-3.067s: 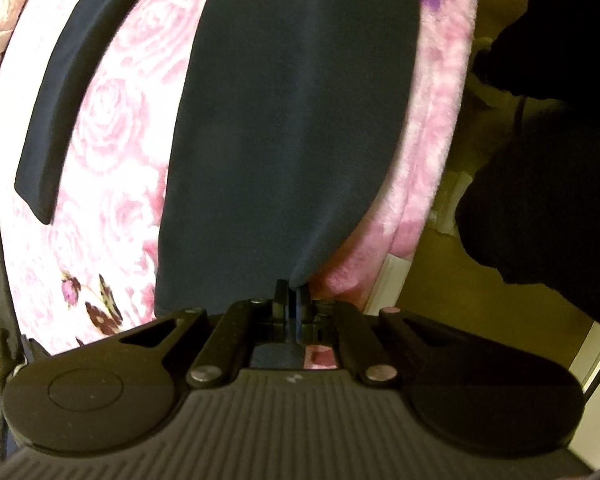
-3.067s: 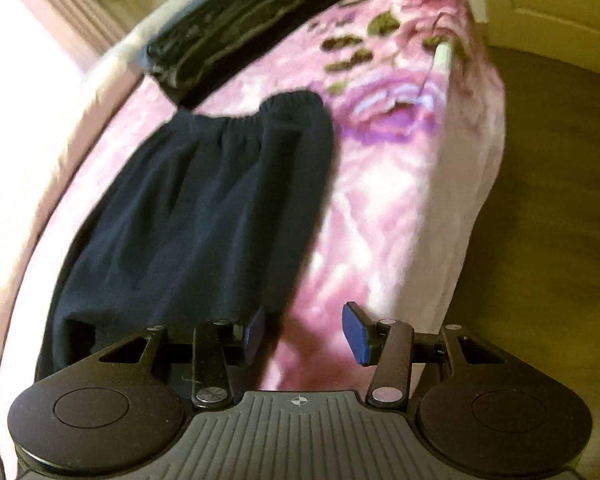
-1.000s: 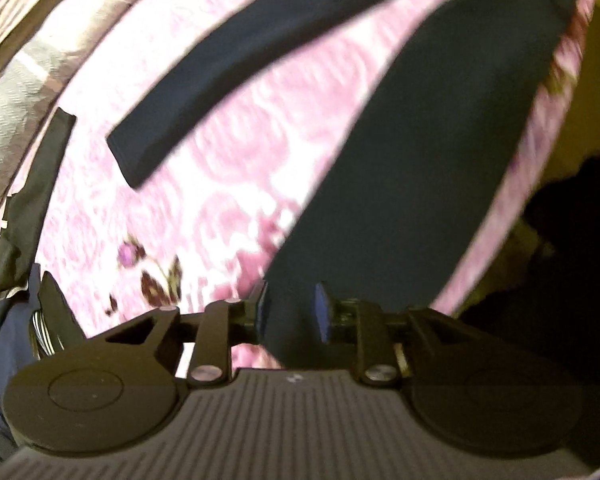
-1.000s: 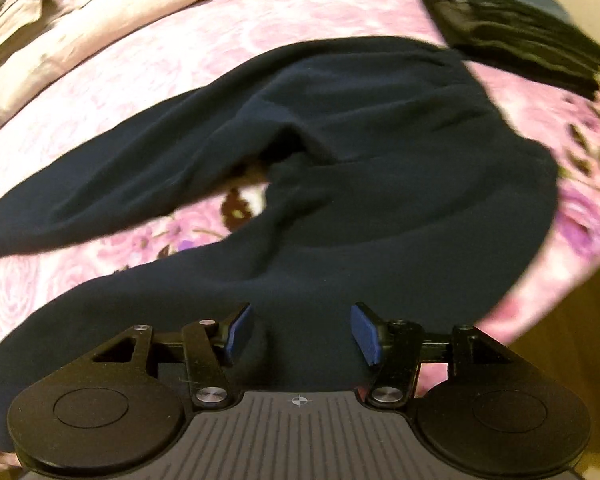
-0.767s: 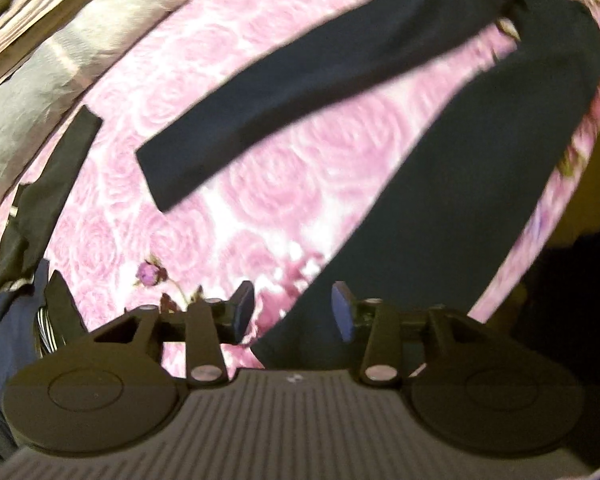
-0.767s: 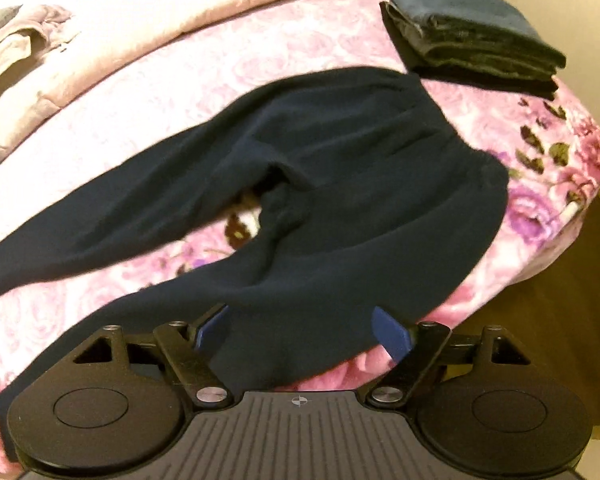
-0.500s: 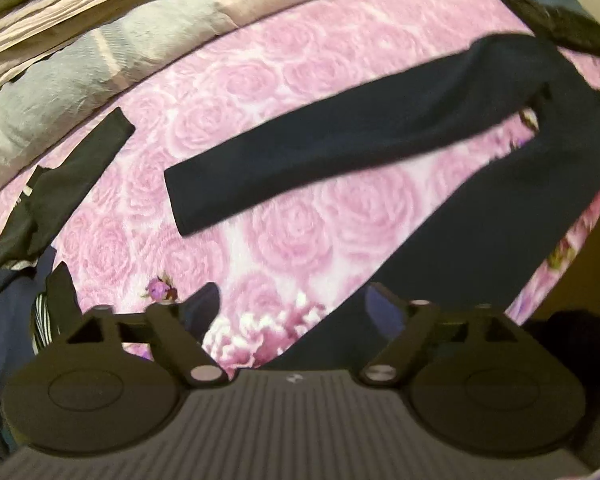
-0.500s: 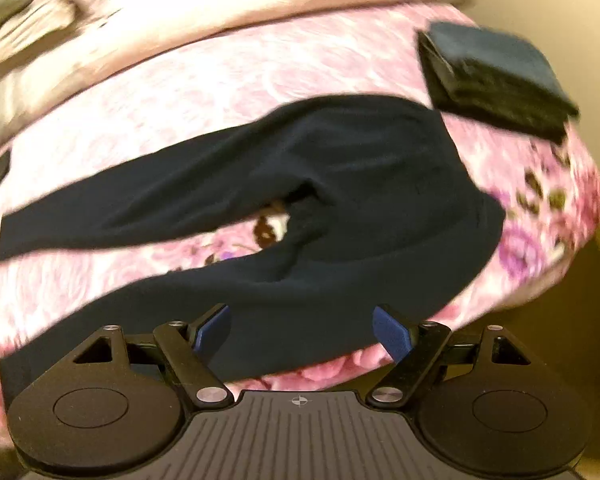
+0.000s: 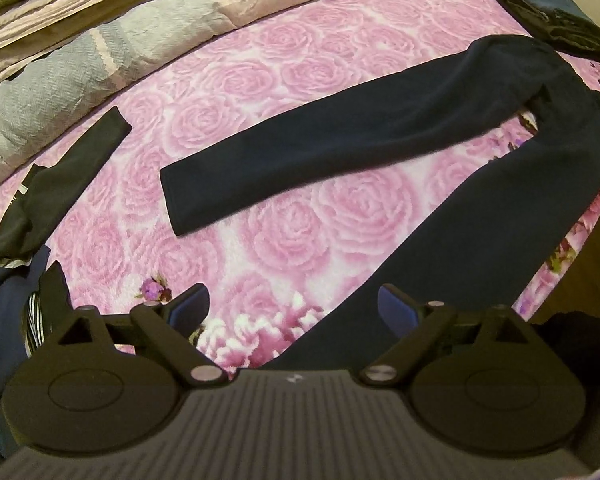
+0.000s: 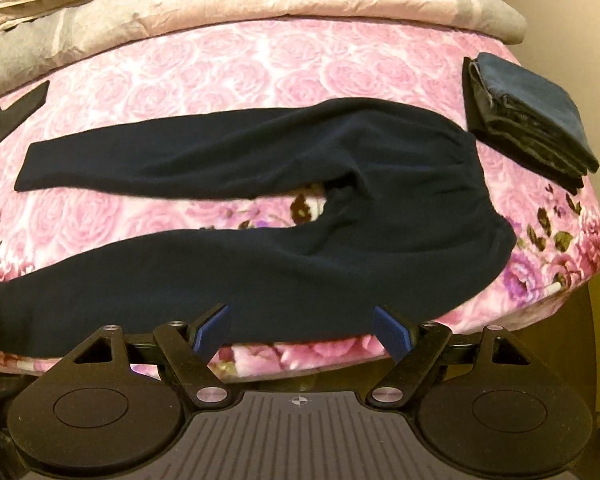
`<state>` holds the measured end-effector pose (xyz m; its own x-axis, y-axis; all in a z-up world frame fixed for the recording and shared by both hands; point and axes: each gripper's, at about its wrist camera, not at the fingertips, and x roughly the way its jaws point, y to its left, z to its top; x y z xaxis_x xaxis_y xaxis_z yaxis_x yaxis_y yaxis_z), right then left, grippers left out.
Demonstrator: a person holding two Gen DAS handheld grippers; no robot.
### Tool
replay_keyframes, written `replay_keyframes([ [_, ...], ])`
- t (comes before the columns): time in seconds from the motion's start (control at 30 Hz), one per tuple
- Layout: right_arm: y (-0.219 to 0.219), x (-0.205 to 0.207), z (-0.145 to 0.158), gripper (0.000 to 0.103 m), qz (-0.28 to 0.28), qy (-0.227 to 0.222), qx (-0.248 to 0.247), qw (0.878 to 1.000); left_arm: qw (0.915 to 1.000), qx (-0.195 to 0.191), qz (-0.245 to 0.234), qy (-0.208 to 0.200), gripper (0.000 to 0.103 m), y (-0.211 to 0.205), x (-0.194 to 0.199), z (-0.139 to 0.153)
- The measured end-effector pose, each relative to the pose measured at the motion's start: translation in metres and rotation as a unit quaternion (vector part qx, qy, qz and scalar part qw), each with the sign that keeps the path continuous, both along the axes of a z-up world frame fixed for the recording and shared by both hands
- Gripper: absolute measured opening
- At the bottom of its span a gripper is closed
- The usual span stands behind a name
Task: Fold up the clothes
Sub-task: 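Release the hem and hold both grippers open above the flat pants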
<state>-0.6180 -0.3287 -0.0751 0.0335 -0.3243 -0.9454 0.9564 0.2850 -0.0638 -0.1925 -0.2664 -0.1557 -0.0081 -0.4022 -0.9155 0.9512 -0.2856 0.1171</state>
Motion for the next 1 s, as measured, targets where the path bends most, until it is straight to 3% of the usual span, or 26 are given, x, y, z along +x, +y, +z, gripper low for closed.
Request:
replay_keyframes([
  [0.57, -0.001, 0.019, -0.002, 0.081, 0.057, 0.054, 0.011, 0.997, 0.9998, 0.005, -0.019, -0.005, 0.089, 0.000, 0.004, -0.007],
  [0.77, -0.003, 0.021, -0.006, 0.081, 0.098, 0.079, 0.014, 0.992, 0.9998, 0.005, -0.005, -0.018, 0.089, -0.016, 0.007, -0.014],
  [1.0, -0.084, -0.026, -0.015, 0.081, 0.162, 0.091, -0.003, 0.983, 0.9989, -0.013, 0.003, -0.044, 0.089, -0.068, -0.012, -0.013],
])
